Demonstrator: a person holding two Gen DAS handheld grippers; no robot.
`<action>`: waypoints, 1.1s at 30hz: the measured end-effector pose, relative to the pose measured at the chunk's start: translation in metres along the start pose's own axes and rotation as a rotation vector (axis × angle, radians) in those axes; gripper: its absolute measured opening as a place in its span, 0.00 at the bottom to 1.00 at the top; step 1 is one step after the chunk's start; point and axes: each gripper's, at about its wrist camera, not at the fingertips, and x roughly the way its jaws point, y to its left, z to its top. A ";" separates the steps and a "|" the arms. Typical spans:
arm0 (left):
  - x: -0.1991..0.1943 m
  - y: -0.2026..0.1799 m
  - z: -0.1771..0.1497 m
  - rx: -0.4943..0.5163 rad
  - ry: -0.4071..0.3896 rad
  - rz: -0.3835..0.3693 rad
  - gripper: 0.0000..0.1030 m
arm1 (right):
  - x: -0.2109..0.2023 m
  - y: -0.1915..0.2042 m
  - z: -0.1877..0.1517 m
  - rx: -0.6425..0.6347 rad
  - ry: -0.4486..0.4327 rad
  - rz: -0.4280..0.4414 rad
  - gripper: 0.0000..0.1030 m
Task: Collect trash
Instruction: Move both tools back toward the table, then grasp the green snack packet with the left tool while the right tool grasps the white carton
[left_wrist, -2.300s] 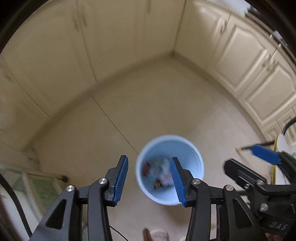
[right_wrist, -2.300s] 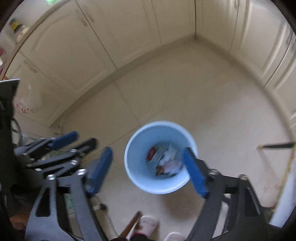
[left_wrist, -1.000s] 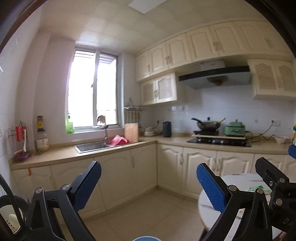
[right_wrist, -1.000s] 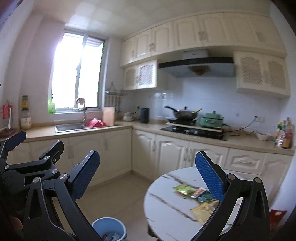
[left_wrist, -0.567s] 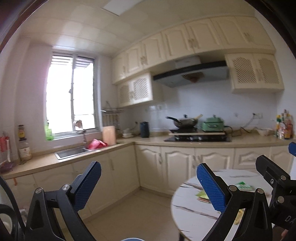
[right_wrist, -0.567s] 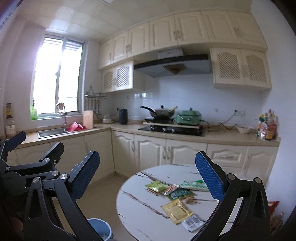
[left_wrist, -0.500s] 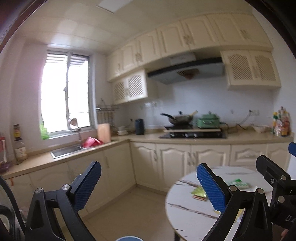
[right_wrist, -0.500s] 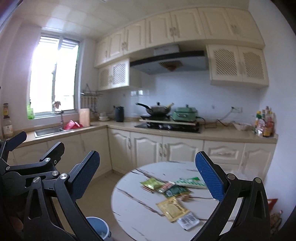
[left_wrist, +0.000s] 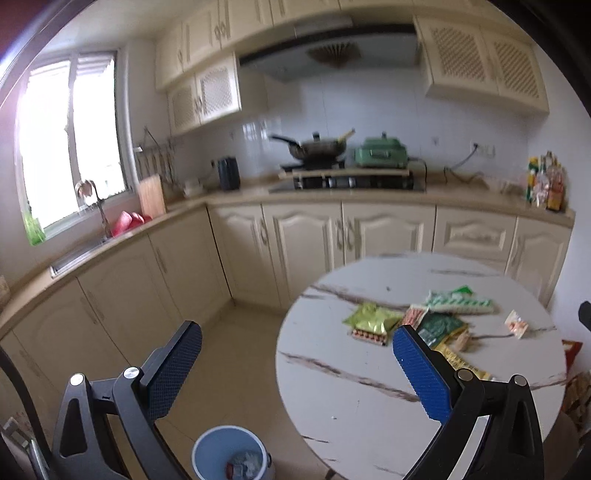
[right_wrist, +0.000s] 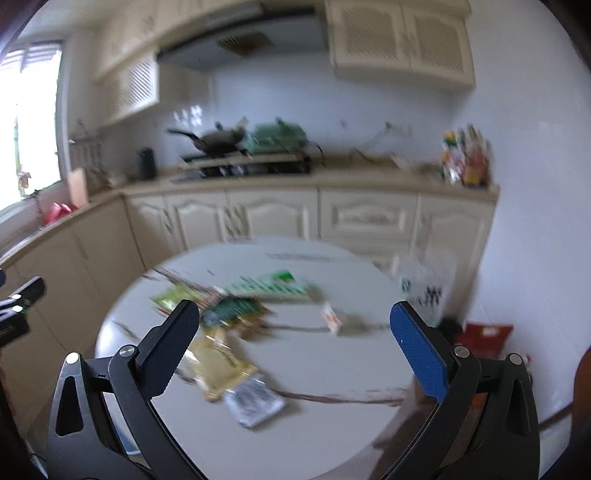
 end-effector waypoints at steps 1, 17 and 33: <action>0.010 0.003 -0.001 0.004 0.022 -0.008 0.99 | 0.011 -0.007 -0.003 0.005 0.025 -0.012 1.00; 0.233 -0.041 0.105 0.154 0.291 -0.232 0.99 | 0.136 -0.044 -0.034 0.000 0.271 -0.055 1.00; 0.382 -0.035 0.123 0.213 0.398 -0.307 0.98 | 0.201 -0.073 -0.035 0.053 0.397 -0.055 1.00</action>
